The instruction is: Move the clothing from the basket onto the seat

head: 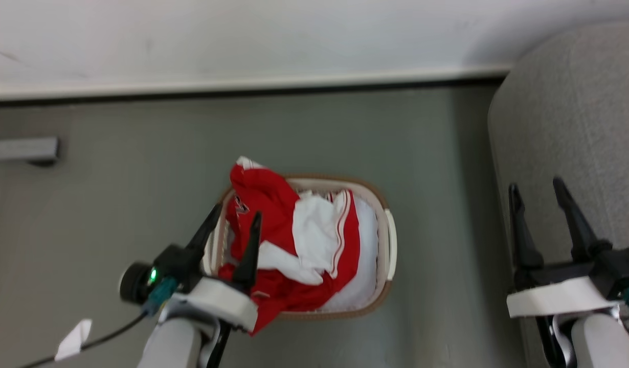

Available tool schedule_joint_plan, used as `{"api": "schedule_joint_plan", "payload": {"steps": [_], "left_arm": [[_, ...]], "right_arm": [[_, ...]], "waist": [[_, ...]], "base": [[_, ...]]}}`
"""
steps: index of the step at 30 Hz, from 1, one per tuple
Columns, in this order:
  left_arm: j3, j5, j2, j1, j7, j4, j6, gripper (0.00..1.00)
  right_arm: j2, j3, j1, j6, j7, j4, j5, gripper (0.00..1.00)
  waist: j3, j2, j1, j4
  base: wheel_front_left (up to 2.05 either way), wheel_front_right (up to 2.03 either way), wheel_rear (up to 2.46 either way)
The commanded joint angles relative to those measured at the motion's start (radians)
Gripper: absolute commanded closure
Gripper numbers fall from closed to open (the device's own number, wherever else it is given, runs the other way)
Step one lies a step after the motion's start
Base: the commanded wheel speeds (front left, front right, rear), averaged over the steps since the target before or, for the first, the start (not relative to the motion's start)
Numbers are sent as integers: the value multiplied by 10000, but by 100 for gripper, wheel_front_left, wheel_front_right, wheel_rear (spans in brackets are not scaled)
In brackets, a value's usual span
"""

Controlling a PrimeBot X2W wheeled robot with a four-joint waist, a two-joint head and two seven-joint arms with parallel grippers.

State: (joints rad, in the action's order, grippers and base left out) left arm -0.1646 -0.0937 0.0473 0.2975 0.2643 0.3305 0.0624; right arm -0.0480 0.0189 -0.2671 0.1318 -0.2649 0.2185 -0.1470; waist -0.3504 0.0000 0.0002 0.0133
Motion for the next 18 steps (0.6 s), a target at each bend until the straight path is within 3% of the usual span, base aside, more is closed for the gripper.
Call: {"api": "schedule_joint_plan", "payload": {"steps": [1, 9, 18], "left_arm": [[-171, 260, 62, 790, 4, 414, 75, 0], [-770, 913, 86, 3554, 4, 2778, 176, 0], [-847, 1293, 246, 6004, -461, 6060, -479, 0]], "right_arm": [[-45, 98, -518, -21, 7, -271, 139, 0], [-39, 393, -1511, -21, 7, -1242, 114, 0], [-33, 648, -1785, -21, 7, -1983, -86, 0]], "waist": [[-1870, 0, -2, 432], [-3964, 0, -2, 1075], [-5174, 0, -2, 1594]], "base": [[0, 0, 0], [0, 0, 0], [0, 0, 0]]}}
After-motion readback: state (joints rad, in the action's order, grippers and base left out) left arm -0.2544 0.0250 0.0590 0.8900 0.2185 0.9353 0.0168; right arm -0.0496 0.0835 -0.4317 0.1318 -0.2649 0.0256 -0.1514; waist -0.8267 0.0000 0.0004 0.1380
